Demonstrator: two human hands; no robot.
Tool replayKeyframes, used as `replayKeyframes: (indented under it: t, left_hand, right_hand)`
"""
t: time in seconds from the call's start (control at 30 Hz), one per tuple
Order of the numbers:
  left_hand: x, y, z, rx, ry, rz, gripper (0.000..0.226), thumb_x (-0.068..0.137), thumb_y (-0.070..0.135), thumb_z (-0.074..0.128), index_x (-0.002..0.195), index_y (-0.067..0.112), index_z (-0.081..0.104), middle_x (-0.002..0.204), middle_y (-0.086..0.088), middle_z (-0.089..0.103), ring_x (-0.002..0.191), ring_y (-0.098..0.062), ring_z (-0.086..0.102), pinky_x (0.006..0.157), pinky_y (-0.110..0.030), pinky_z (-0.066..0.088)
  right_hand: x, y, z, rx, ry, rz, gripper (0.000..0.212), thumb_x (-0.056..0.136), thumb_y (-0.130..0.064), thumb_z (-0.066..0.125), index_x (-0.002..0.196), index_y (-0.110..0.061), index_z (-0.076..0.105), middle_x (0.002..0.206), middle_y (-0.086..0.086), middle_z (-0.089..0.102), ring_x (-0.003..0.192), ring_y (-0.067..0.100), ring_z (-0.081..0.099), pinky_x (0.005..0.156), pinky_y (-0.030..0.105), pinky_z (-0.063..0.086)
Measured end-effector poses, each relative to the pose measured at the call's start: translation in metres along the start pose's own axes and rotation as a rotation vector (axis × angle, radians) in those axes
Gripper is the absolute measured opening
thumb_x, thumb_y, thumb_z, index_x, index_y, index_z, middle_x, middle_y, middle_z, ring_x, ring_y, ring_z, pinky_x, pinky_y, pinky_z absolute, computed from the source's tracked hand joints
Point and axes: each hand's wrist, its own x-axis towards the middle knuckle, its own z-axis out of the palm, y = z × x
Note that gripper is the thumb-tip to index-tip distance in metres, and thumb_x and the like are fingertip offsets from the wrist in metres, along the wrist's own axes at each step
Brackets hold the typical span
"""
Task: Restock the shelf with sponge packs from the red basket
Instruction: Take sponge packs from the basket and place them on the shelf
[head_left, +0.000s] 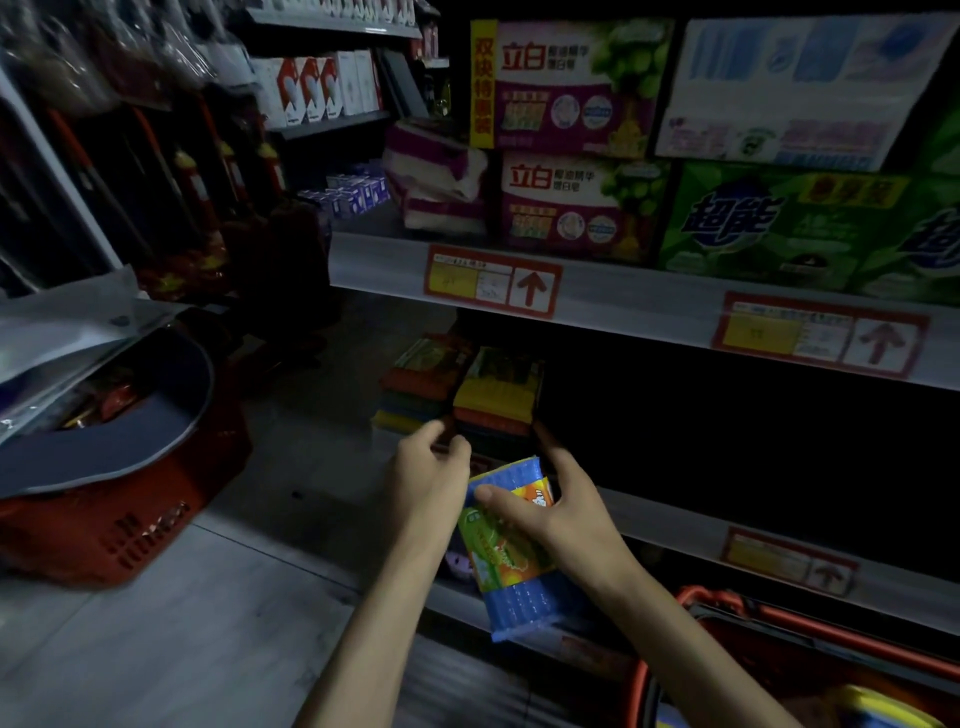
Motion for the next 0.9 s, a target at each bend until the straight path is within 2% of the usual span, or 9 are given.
replayKeyframes:
  t: [0.07, 0.23, 0.4, 0.53, 0.63, 0.7, 0.77, 0.83, 0.9]
  left_hand:
    - [-0.001, 0.001, -0.001, -0.002, 0.014, -0.012, 0.046, 0.1, 0.023, 0.06, 0.145, 0.014, 0.055, 0.14, -0.008, 0.063, 0.125, -0.024, 0.061, 0.09, -0.03, 0.045]
    - [0.001, 0.001, -0.002, -0.019, 0.017, 0.003, 0.046, 0.101, 0.024, 0.06, 0.145, 0.013, 0.054, 0.128, -0.003, 0.065, 0.114, -0.021, 0.061, 0.089, -0.03, 0.044]
    - [-0.006, 0.003, -0.008, -0.077, 0.024, -0.01, 0.036, 0.099, 0.019, 0.061, 0.134, 0.013, 0.064, 0.107, 0.005, 0.067, 0.1, -0.016, 0.065, 0.093, -0.039, 0.055]
    - [-0.027, 0.004, -0.012, -0.122, 0.012, 0.01, 0.02, 0.097, 0.017, 0.061, 0.111, 0.027, 0.07, 0.106, 0.005, 0.073, 0.094, -0.011, 0.067, 0.088, -0.038, 0.057]
    - [-0.048, 0.006, -0.011, -0.21, -0.042, 0.005, 0.017, 0.098, 0.017, 0.062, 0.106, 0.026, 0.074, 0.103, 0.002, 0.075, 0.094, -0.011, 0.069, 0.079, -0.033, 0.057]
    - [-0.064, 0.01, -0.006, -0.323, -0.12, -0.042, 0.017, 0.099, 0.015, 0.06, 0.105, 0.022, 0.075, 0.1, 0.001, 0.077, 0.093, -0.012, 0.071, 0.066, -0.02, 0.054]
    - [-0.08, 0.012, 0.003, -0.425, -0.232, -0.127, 0.016, 0.1, 0.021, 0.06, 0.102, 0.021, 0.076, 0.102, -0.004, 0.077, 0.096, -0.019, 0.072, 0.061, -0.02, 0.054]
    - [-0.093, 0.01, 0.012, -0.411, -0.325, -0.155, 0.02, 0.099, 0.035, 0.061, 0.097, 0.025, 0.079, 0.103, -0.004, 0.078, 0.101, -0.023, 0.072, 0.065, -0.029, 0.057]
    - [-0.102, 0.009, 0.017, -0.386, -0.39, -0.124, 0.022, 0.098, 0.042, 0.061, 0.095, 0.03, 0.081, 0.1, 0.0, 0.08, 0.104, -0.02, 0.073, 0.087, -0.04, 0.059]
  right_hand:
    - [0.001, 0.001, -0.001, -0.025, -0.021, 0.009, 0.06, 0.075, -0.026, 0.091, 0.117, -0.045, 0.053, 0.098, -0.008, 0.077, 0.09, 0.012, 0.076, 0.072, 0.022, 0.058]
    - [0.005, 0.004, -0.007, -0.074, -0.014, 0.057, 0.074, 0.074, -0.031, 0.092, 0.136, -0.017, 0.054, 0.098, 0.002, 0.078, 0.089, 0.015, 0.077, 0.076, 0.028, 0.061]
    - [-0.001, 0.0, -0.014, -0.149, -0.006, 0.027, 0.076, 0.073, -0.039, 0.092, 0.136, -0.025, 0.052, 0.106, -0.002, 0.075, 0.092, 0.009, 0.075, 0.08, 0.027, 0.061]
    - [-0.021, 0.0, -0.024, -0.258, 0.04, -0.045, 0.103, 0.061, -0.065, 0.088, 0.148, -0.034, 0.043, 0.136, -0.015, 0.057, 0.114, 0.0, 0.064, 0.099, 0.03, 0.055]
    - [-0.036, -0.004, -0.038, -0.286, 0.047, -0.061, 0.094, 0.061, -0.067, 0.085, 0.14, -0.043, 0.042, 0.134, -0.019, 0.047, 0.12, -0.001, 0.055, 0.103, 0.026, 0.049]
    - [-0.042, -0.004, -0.048, -0.276, 0.061, -0.051, 0.097, 0.058, -0.073, 0.083, 0.141, -0.038, 0.046, 0.125, -0.012, 0.057, 0.111, 0.004, 0.063, 0.097, 0.031, 0.055]
    - [-0.049, -0.006, -0.059, -0.268, 0.079, -0.045, 0.095, 0.062, -0.07, 0.081, 0.143, -0.032, 0.047, 0.114, -0.008, 0.065, 0.099, 0.007, 0.07, 0.089, 0.035, 0.06]
    - [-0.057, -0.009, -0.07, -0.286, 0.115, -0.067, 0.085, 0.066, -0.063, 0.08, 0.139, -0.03, 0.05, 0.11, -0.007, 0.067, 0.096, 0.007, 0.071, 0.086, 0.033, 0.061]
    - [-0.061, -0.014, -0.079, -0.251, 0.141, -0.068, 0.073, 0.07, -0.056, 0.079, 0.133, -0.028, 0.053, 0.107, -0.004, 0.069, 0.093, 0.007, 0.072, 0.081, 0.029, 0.061]
